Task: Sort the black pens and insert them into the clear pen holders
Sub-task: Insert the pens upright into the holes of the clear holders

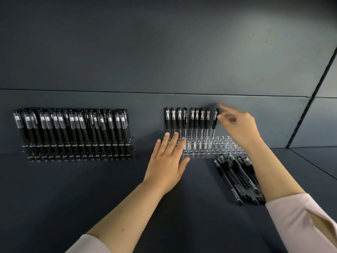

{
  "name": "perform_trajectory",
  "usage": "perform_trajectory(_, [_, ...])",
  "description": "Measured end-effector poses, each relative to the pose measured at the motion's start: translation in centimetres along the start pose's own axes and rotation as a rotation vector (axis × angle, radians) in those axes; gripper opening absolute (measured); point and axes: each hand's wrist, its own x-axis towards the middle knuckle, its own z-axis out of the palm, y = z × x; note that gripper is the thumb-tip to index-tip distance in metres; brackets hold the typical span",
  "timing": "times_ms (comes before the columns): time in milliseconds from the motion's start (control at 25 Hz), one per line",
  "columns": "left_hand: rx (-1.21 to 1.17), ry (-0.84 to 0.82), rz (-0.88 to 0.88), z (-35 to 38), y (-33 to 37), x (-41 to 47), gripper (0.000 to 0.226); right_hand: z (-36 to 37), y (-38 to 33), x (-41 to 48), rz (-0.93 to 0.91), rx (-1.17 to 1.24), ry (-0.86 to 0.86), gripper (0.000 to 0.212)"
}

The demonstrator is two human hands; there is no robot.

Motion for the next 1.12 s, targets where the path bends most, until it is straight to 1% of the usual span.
perform_trajectory(40, [0.02, 0.078, 0.025, -0.4, 0.4, -0.2, 0.056, -0.8, -0.2, -0.2, 0.018, 0.021, -0.024, 0.034])
perform_trajectory(120, [-0.034, 0.209, 0.043, -1.2, 1.7, -0.7, 0.049, -2.9, 0.2, -0.9, 0.032, -0.013, -0.1, 0.028])
perform_trajectory(160, [-0.107, 0.192, 0.029, -1.7, 2.8, -0.9, 0.045, -4.0, 0.9, -1.3, 0.034, -0.06, -0.152, 0.024])
perform_trajectory(200, [-0.199, 0.136, -0.009, -2.0, 4.1, -1.1, 0.043, -5.1, 1.7, -1.9, 0.036, -0.108, -0.21, 0.021])
perform_trajectory(280, [-0.354, -0.046, -0.146, -1.9, 6.9, -1.5, 0.05, -7.1, 3.8, -3.1, 0.058, -0.186, -0.342, 0.017])
perform_trajectory(360, [-0.372, -0.182, -0.275, -1.5, 9.5, -1.0, 0.064, -8.2, 6.0, -4.0, 0.095, -0.223, -0.454, 0.013])
perform_trajectory(440, [-0.343, -0.255, -0.395, -1.2, 12.3, -0.2, 0.079, -8.9, 8.0, -4.4, 0.111, -0.226, -0.511, 0.013])
perform_trajectory(520, [-0.301, -0.319, -0.512, -1.1, 14.8, 1.0, 0.093, -9.3, 9.7, -4.3, 0.097, -0.181, -0.508, 0.014])
perform_trajectory(640, [-0.22, -0.386, -0.622, -0.4, 17.2, 2.4, 0.104, -9.4, 11.9, -3.8, 0.094, -0.058, -0.379, 0.012])
perform_trajectory(760, [-0.156, -0.412, -0.696, 0.0, 18.1, 3.1, 0.105, -9.1, 12.8, -3.5, 0.15, 0.08, -0.28, 0.014])
perform_trajectory(840, [-0.173, -0.42, -0.738, -0.1, 18.1, 3.5, 0.105, -8.9, 12.7, -3.4, 0.137, 0.111, -0.244, 0.017])
perform_trajectory(960, [-0.226, -0.437, -0.794, -0.3, 18.3, 3.8, 0.104, -8.9, 12.3, -3.4, 0.115, 0.127, -0.228, 0.017])
perform_trajectory(1120, [-0.378, -0.39, -0.833, -0.5, 18.0, 3.7, 0.096, -8.8, 12.8, -3.8, 0.127, 0.098, -0.241, 0.018])
